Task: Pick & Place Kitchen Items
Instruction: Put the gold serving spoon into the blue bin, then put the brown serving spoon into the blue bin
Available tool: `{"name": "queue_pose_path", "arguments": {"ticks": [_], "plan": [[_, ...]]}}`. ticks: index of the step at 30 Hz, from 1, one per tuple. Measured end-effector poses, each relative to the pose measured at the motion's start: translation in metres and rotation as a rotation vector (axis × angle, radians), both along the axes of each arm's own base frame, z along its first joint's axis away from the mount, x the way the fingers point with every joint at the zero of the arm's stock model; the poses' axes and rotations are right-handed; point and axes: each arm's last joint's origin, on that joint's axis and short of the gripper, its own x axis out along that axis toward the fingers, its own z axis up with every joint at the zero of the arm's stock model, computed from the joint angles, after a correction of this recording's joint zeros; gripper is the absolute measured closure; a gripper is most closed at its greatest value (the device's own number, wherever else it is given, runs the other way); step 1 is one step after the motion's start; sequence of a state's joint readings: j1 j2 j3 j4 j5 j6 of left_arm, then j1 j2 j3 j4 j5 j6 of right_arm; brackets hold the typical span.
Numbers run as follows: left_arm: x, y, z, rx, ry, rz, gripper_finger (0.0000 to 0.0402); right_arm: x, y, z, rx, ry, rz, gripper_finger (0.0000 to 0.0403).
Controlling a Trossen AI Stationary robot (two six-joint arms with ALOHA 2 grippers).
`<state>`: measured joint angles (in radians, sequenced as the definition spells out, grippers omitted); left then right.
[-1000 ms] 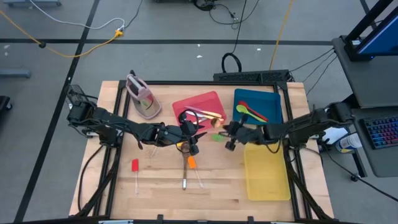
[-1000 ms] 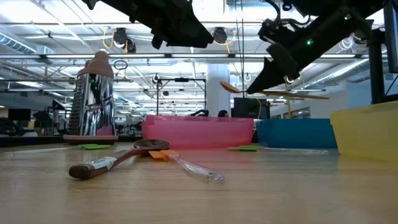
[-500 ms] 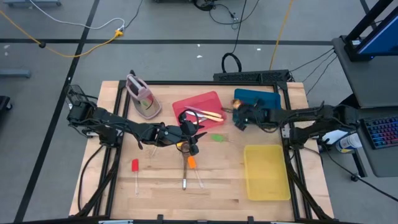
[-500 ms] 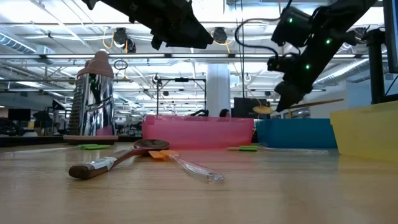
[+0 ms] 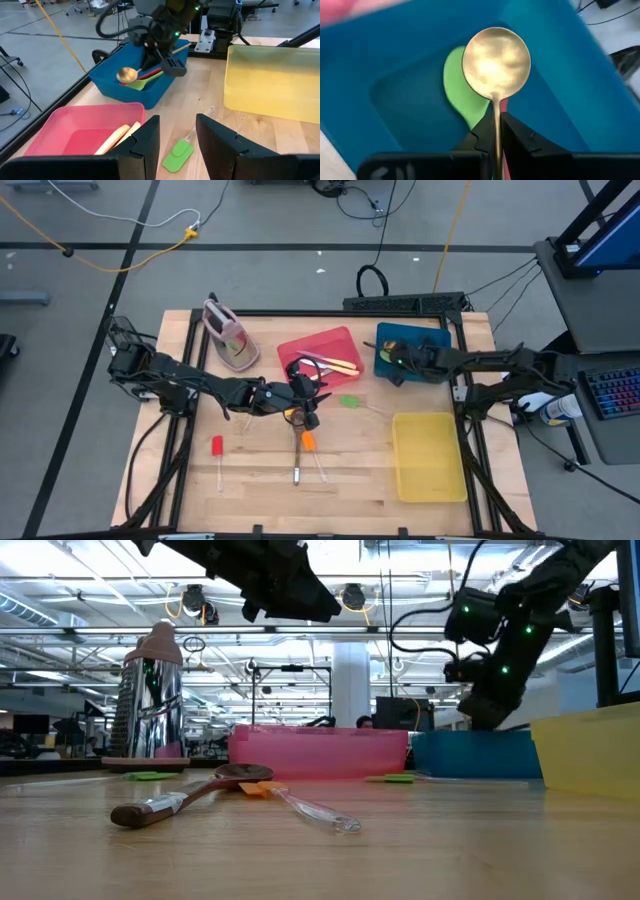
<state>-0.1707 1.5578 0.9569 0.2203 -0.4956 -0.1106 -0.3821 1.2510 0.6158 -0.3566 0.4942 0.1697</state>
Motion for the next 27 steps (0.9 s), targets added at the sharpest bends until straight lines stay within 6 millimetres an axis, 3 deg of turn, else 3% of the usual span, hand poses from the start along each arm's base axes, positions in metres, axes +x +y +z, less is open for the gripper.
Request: {"name": "queue_pose_path", "arguments": {"ticks": [8, 19, 27], "plan": [[0.0, 0.0, -0.001, -0.002, 0.008, 0.001, 0.027, -0.008, -0.002, -0.017, -0.037, -0.013, 0.026, 0.0383], [0.0, 0.0, -0.001, -0.001, 0.007, 0.002, 0.027, -0.005, -0.005, -0.016, -0.063, -0.071, 0.019, 0.0381], [0.0, 0.0, -0.001, -0.001, 0.007, 0.001, 0.027, -0.005, -0.005, -0.016, -0.064, -0.071, 0.018, 0.0342]]}}
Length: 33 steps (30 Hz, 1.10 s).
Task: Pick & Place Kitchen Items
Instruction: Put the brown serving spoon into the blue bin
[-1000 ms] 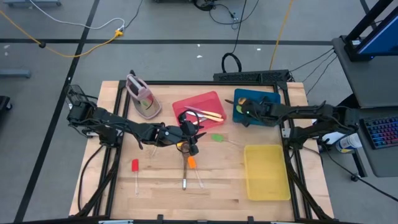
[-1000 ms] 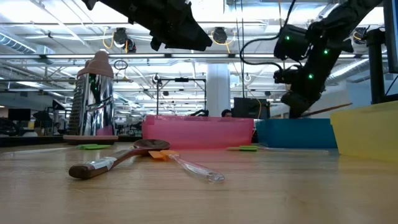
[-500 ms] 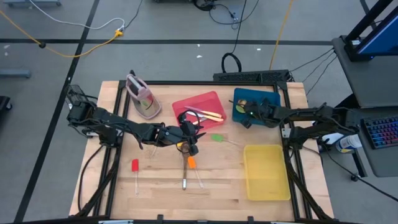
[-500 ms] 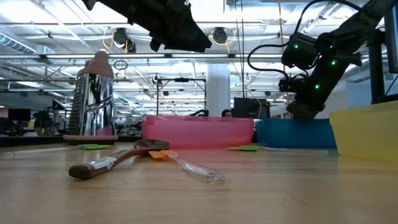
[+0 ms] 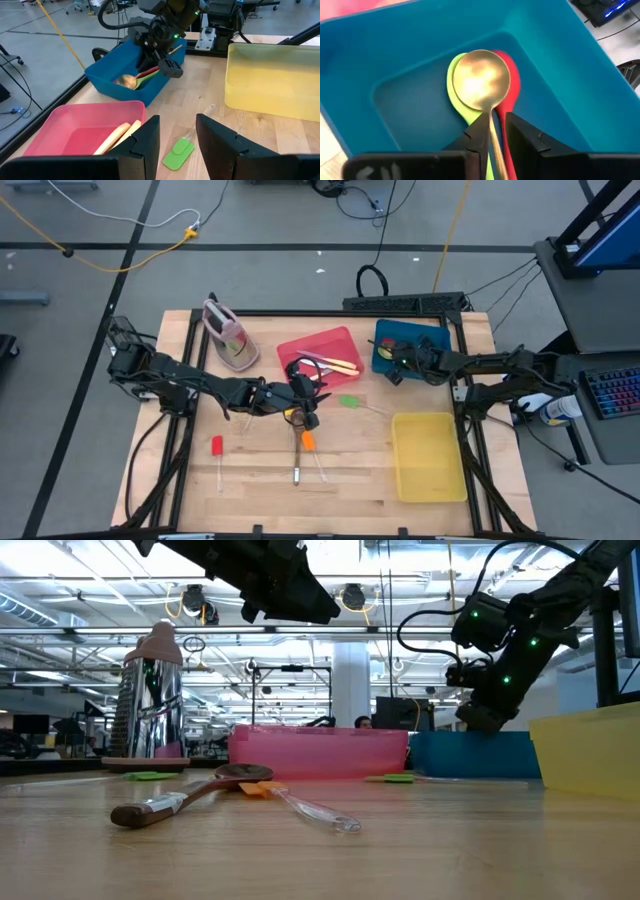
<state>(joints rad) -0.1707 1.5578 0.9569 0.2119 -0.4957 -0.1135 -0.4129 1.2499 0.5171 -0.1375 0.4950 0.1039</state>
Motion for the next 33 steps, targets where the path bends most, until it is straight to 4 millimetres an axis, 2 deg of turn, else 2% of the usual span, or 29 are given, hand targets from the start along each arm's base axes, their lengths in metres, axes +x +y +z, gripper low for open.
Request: {"name": "queue_pose_path", "arguments": {"ticks": [15, 24, 28, 33], "plan": [[0.0, 0.0, 0.0, 0.001, 0.0, 0.0, 0.027, 0.0, 0.0, 0.0, 0.005, -0.009, -0.009, 0.0315], [0.0, 0.0, 0.0, 0.001, -0.001, 0.0, 0.027, 0.001, 0.0, 0.003, -0.007, -0.032, -0.002, 0.0264], [0.0, 0.0, 0.0, 0.001, -0.001, 0.0, 0.027, -0.001, 0.004, 0.011, -0.022, -0.072, 0.013, 0.0252], [0.0, 0.0, 0.0, -0.022, -0.007, 0.009, 0.027, 0.001, 0.015, 0.033, -0.055, -0.224, 0.087, 0.025]]}}
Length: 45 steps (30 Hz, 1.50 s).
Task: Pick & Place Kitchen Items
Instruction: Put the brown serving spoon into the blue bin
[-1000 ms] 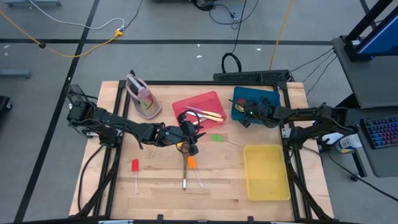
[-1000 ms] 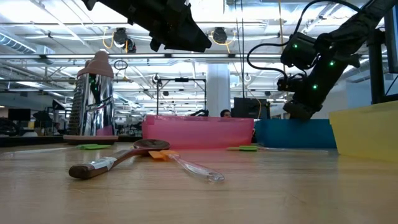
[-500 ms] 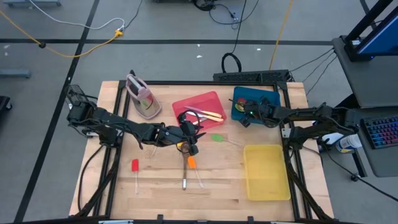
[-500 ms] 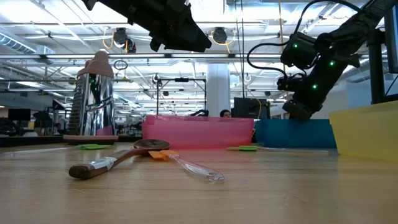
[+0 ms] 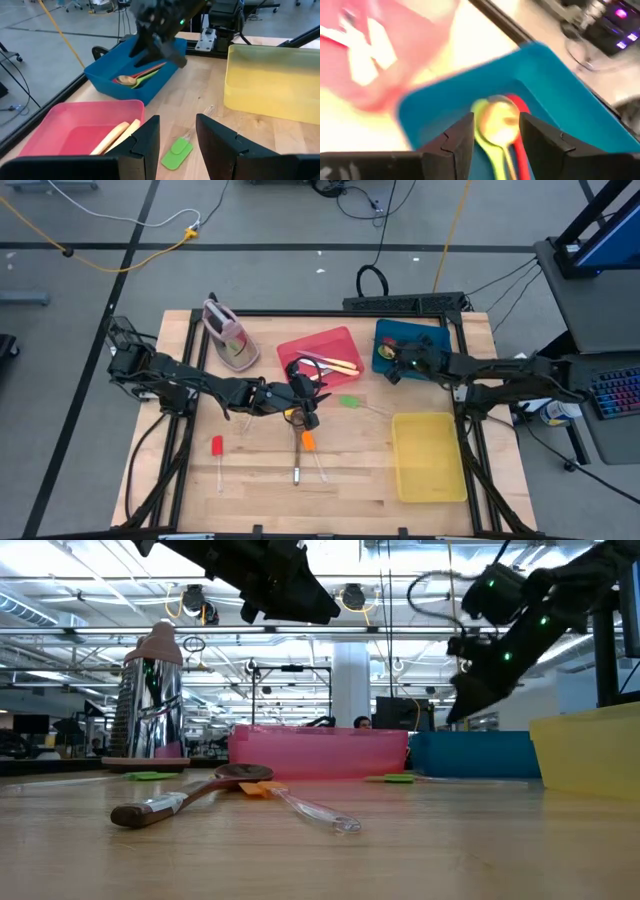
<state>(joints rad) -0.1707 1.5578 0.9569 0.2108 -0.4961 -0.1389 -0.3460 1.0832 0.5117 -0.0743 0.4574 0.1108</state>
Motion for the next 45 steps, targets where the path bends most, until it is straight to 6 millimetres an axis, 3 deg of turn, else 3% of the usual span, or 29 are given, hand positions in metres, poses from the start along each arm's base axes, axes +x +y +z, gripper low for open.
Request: {"name": "queue_pose_path", "arguments": {"ticks": [7, 19, 34, 45], "plan": [[-0.001, -0.002, -0.002, -0.067, -0.004, 0.021, 0.027, 0.006, 0.026, 0.022, 0.159, -0.268, 0.213, 0.0256], [-0.012, -0.021, -0.016, -0.267, 0.079, 0.079, 0.027, 0.025, 0.072, 0.029, 0.152, -0.348, 0.524, 0.0258], [-0.035, -0.05, -0.036, -0.699, 0.215, 0.25, 0.027, 0.053, 0.101, 0.004, 0.165, -0.333, 0.654, 0.0261], [-0.034, -0.089, -0.078, -1.033, 0.399, 0.305, 0.027, 0.062, 0.104, -0.011, 0.153, -0.298, 0.675, 0.0266]]}}
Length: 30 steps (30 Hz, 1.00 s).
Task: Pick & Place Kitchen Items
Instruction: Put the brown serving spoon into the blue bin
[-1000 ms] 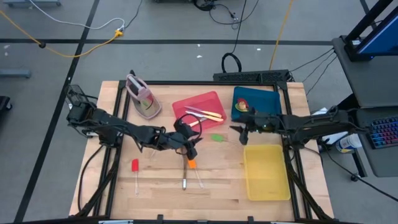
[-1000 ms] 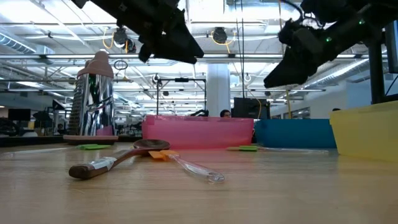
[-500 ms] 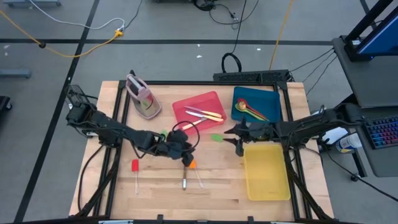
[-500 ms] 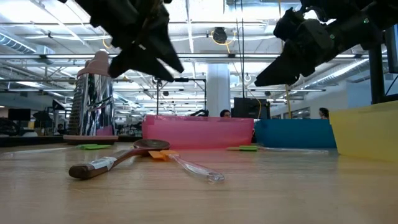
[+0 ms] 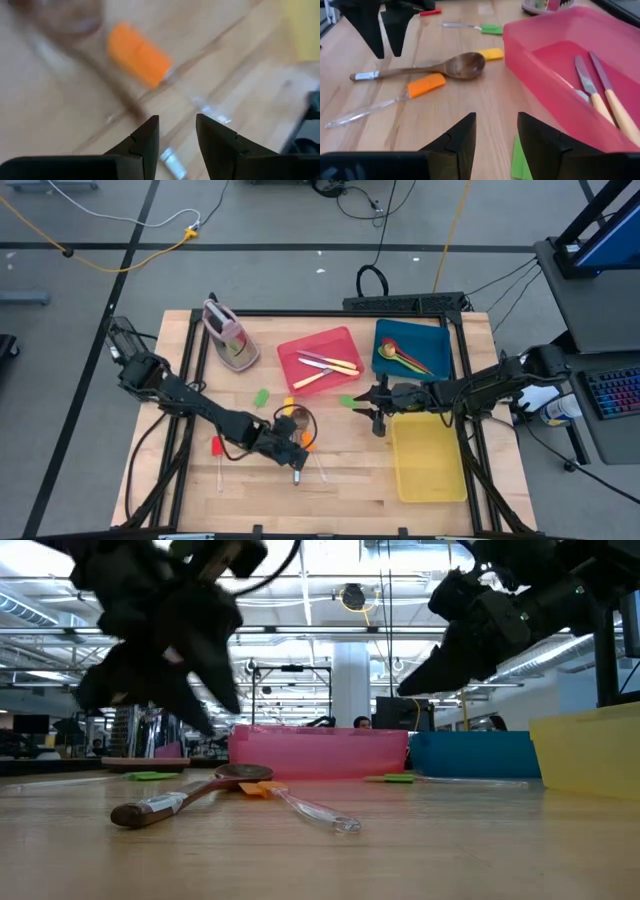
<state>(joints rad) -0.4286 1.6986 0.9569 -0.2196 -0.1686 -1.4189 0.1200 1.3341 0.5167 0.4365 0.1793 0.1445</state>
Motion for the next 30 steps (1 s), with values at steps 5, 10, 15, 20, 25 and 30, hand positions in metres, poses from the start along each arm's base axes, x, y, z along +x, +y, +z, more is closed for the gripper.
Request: {"name": "queue_pose_path", "arguments": {"ticks": [5, 10, 15, 20, 25, 30], "plan": [[-0.001, -0.003, -0.019, -0.022, 0.097, 0.018, 0.027, 0.001, 0.0, -0.001, 0.0, 0.001, 0.0, 0.0269], [0.007, -0.001, -0.035, -0.012, 0.103, 0.023, 0.027, 0.001, 0.0, -0.001, 0.012, 0.001, -0.005, 0.0269], [0.01, 0.002, -0.042, -0.006, 0.121, 0.033, 0.027, 0.001, 0.0, -0.002, 0.02, 0.007, -0.009, 0.0273], [0.006, 0.006, -0.045, 0.036, 0.184, 0.0, 0.0271, 0.001, 0.0, -0.002, 0.023, 0.007, -0.01, 0.0273], [0.002, 0.008, -0.047, 0.062, 0.227, 0.008, 0.0281, 0.001, 0.0, -0.002, 0.023, 0.007, -0.01, 0.0273], [0.001, 0.012, -0.048, 0.071, 0.249, 0.015, 0.034, 0.001, 0.0, -0.002, 0.023, 0.007, -0.01, 0.0273]]}}
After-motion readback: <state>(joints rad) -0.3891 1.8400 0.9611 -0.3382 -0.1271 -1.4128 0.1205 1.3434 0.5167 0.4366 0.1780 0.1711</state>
